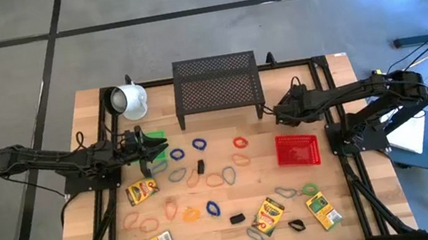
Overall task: Pick & Place Office Desk Supplies
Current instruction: Put the black rubber band band into the black bin, then put the orange rubber band into the black bin
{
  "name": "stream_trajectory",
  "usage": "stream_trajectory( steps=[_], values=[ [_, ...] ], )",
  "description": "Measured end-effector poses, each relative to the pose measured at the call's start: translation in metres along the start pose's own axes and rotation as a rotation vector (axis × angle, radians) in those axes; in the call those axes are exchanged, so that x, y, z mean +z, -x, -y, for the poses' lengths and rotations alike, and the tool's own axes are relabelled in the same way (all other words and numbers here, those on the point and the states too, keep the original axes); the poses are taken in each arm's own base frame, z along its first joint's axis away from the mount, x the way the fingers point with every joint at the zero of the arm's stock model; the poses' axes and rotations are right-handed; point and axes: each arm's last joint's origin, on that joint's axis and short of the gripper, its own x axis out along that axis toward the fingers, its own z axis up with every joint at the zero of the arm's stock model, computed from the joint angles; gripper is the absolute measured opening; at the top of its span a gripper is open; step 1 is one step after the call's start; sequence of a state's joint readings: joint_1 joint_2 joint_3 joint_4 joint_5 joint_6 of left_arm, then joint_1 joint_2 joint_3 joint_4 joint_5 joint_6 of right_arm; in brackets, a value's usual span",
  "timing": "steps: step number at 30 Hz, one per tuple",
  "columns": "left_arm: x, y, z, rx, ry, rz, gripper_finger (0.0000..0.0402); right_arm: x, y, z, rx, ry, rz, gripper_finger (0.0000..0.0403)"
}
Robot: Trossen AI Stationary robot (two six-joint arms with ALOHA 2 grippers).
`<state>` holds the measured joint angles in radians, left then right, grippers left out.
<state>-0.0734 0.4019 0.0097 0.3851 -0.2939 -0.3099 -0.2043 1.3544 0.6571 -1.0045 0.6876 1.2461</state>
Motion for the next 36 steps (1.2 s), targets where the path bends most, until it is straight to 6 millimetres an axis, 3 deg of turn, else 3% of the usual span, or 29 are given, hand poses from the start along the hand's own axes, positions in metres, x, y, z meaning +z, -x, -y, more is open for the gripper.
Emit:
stream_trajectory(
  steps=[5, 19, 28, 36],
  values=[
    [0.0, 0.0, 0.0, 0.0, 0.0, 0.0, 0.0091, 0.0, 0.0, -0.001, 0.013, -0.008, -0.011, 0.0036],
    [0.0, 0.0, 0.0, 0.001, 0.0, 0.0, 0.0091, 0.006, 0.007, -0.005, 0.044, 0.008, -0.001, 0.0158],
    [0.0, 0.0, 0.0, 0.0, 0.0, 0.0, 0.0091, 0.023, 0.043, -0.016, 0.115, 0.032, 0.098, 0.0165],
    [0.0, 0.0, 0.0, 0.0, 0.0, 0.0, 0.0091, 0.022, 0.099, -0.027, 0.298, 0.108, 0.192, 0.0148]
  ],
)
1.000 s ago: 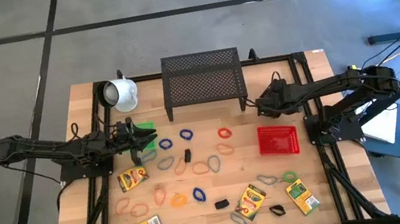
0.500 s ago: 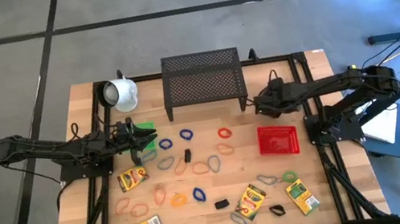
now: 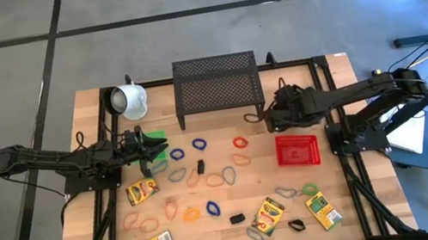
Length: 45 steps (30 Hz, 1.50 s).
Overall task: Pick & Place Office Desk Supplies
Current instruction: Put the orange rubber band into the black bin
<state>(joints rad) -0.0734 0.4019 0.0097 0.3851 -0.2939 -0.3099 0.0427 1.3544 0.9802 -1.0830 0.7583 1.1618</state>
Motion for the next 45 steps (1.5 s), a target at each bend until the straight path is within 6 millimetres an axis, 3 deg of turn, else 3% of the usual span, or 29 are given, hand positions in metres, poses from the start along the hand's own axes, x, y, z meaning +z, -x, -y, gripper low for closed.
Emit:
stream_trajectory(
  steps=[8, 12, 19, 28, 36, 40, 45],
  values=[
    [0.0, 0.0, 0.0, 0.0, 0.0, 0.0, 0.0091, -0.001, 0.049, -0.02, 0.163, 0.041, 0.202, 0.0144],
    [0.0, 0.0, 0.0, 0.0, 0.0, 0.0, 0.0091, -0.006, 0.069, -0.039, 0.325, 0.072, 0.301, 0.0143],
    [0.0, 0.0, 0.0, 0.0, 0.0, 0.0, 0.0091, -0.037, 0.093, -0.073, 0.58, 0.286, 0.312, 0.0143],
    [0.0, 0.0, 0.0, 0.0, 0.0, 0.0, 0.0091, -0.064, 0.106, -0.084, 0.755, 0.388, 0.184, 0.0143],
    [0.0, 0.0, 0.0, 0.0, 0.0, 0.0, 0.0091, -0.078, 0.113, -0.084, 0.947, 0.384, -0.177, 0.0142],
    [0.0, 0.0, 0.0, 0.0, 0.0, 0.0, 0.0091, -0.084, 0.11, -0.079, 0.924, 0.372, -0.368, 0.0142],
    [0.0, 0.0, 0.0, 0.0, 0.0, 0.0, 0.0091, -0.09, 0.104, -0.071, 0.809, 0.353, -0.483, 0.0142]
  ],
)
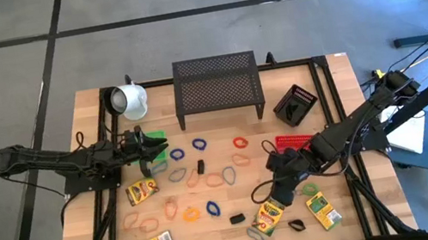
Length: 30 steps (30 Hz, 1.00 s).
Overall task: Pick & Place Office Desk Supplies
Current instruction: Put the orange rubber band into the black bin
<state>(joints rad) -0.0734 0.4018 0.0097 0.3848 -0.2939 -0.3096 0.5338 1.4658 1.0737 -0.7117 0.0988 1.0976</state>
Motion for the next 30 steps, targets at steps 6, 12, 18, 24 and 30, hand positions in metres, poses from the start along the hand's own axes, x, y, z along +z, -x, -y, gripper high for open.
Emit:
stream_trajectory(
  steps=[6, 12, 18, 24, 30],
  values=[
    [0.0, 0.0, 0.0, 0.0, 0.001, 0.0, 0.0091, -0.003, -0.021, 0.0, -0.06, 0.022, -0.063, 0.0143],
    [0.0, 0.0, 0.0, 0.0, 0.001, 0.001, 0.0091, 0.006, -0.049, -0.004, -0.12, 0.324, 0.049, 0.0143],
    [0.0, 0.0, 0.0, 0.0, 0.001, 0.001, 0.0091, 0.013, -0.084, -0.013, -0.133, 0.775, 0.132, 0.0143],
    [0.0, 0.0, 0.0, 0.0, 0.0, 0.0, 0.0091, 0.025, -0.111, -0.012, 0.0, 0.721, 0.089, 0.0143],
    [0.0, 0.0, 0.0, 0.0, 0.001, 0.001, 0.0091, 0.026, -0.124, -0.009, -0.036, 0.803, 0.094, 0.0143]
  ],
)
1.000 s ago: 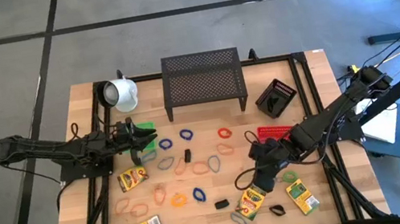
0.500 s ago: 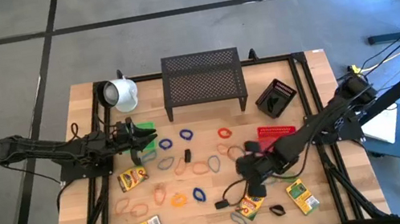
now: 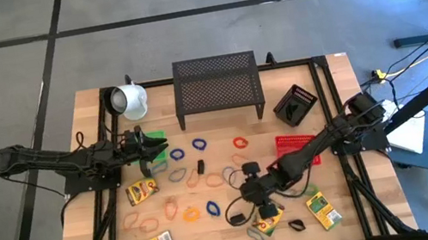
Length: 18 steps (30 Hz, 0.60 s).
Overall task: Pick & Place Office Desk Supplies
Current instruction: Put the orange rubber band into the black bin
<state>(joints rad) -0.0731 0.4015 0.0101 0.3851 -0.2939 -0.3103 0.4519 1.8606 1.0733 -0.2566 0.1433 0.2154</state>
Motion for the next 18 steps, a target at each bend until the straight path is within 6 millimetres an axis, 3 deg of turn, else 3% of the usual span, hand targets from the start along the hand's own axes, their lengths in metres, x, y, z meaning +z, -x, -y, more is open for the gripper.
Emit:
stream_trajectory(
  steps=[5, 12, 14, 18],
  values=[
    [0.0, 0.0, 0.0, 0.0, -0.001, -0.001, 0.0091, -0.005, 0.001, 0.018, -0.244, 0.011, -0.041, 0.0143],
    [0.0, 0.0, 0.0, 0.0, 0.0, 0.0, 0.0091, -0.004, -0.003, 0.054, -0.315, -0.09, -0.086, 0.0147],
    [0.0, 0.0, 0.0, 0.0, 0.0, 0.0, 0.0091, -0.004, -0.003, 0.064, -0.307, -0.117, -0.096, 0.0155],
    [0.0, 0.0, 0.0, 0.0, 0.0, 0.0, 0.0091, -0.004, -0.005, 0.077, -0.115, -0.185, -0.133, 0.0167]
  ],
)
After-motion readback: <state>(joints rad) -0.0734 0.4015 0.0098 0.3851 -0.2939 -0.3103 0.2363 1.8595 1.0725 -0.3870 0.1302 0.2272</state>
